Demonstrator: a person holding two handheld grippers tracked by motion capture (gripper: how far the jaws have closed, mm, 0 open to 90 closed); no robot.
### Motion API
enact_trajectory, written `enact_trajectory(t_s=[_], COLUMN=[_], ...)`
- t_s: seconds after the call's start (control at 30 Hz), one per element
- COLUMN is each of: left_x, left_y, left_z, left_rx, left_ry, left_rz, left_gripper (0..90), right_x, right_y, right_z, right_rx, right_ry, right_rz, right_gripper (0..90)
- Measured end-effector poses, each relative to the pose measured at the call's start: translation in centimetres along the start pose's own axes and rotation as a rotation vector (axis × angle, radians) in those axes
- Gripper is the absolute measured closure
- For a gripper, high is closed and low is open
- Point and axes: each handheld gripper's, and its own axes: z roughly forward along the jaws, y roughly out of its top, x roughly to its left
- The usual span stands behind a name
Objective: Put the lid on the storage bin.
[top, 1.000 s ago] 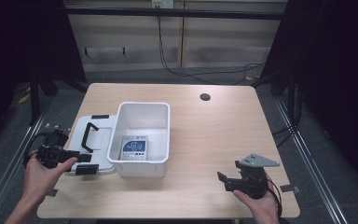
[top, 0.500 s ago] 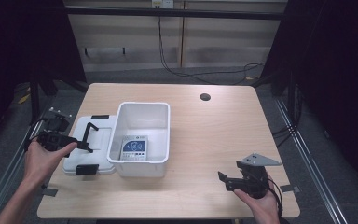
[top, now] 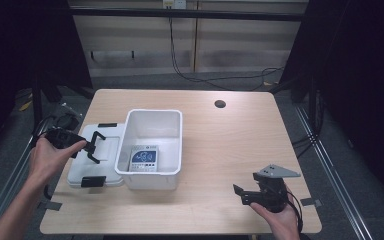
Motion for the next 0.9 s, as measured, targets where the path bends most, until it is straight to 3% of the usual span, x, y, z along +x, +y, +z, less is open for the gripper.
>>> enact_trajectory(t_s=[0.1,0.4,0.47,0.53,0.6,0.7,0.9], left_x=[0.4,1.3,1.1,1.1,1.2,1.7,2.2], left_y=[0.6,1.8,2.1,2.2,2.4,2.6,2.9], left_z=[0.6,1.9,1.9,1.9,2.0,2.3,2.8], left_rx=[0.017,0.079,0.086,0.085,0.072,0.076,0.086], left_ry=[-0.001,0.056,0.036,0.047,0.067,0.052,0.041], left_rz=[-0.022,-0.079,-0.077,-0.076,-0.103,-0.137,-0.151], left_gripper=[49.8,56.3,57.8,58.9,60.5,63.1,64.7], right_x=[0.0,0.1,0.1,0.1,0.1,0.1,0.1], right_y=[0.0,0.0,0.0,-0.1,-0.1,-0.1,-0.1], right_z=[0.0,0.2,0.2,0.2,0.2,0.2,0.4], right_rx=[0.005,0.012,0.014,0.018,0.019,0.022,0.029], right_ry=[0.001,0.005,0.007,0.006,0.007,0.006,0.009], right_rz=[-0.002,-0.002,-0.002,0.001,0.001,-0.006,-0.009], right_gripper=[18.9,19.0,19.0,19.0,19.0,19.1,19.1])
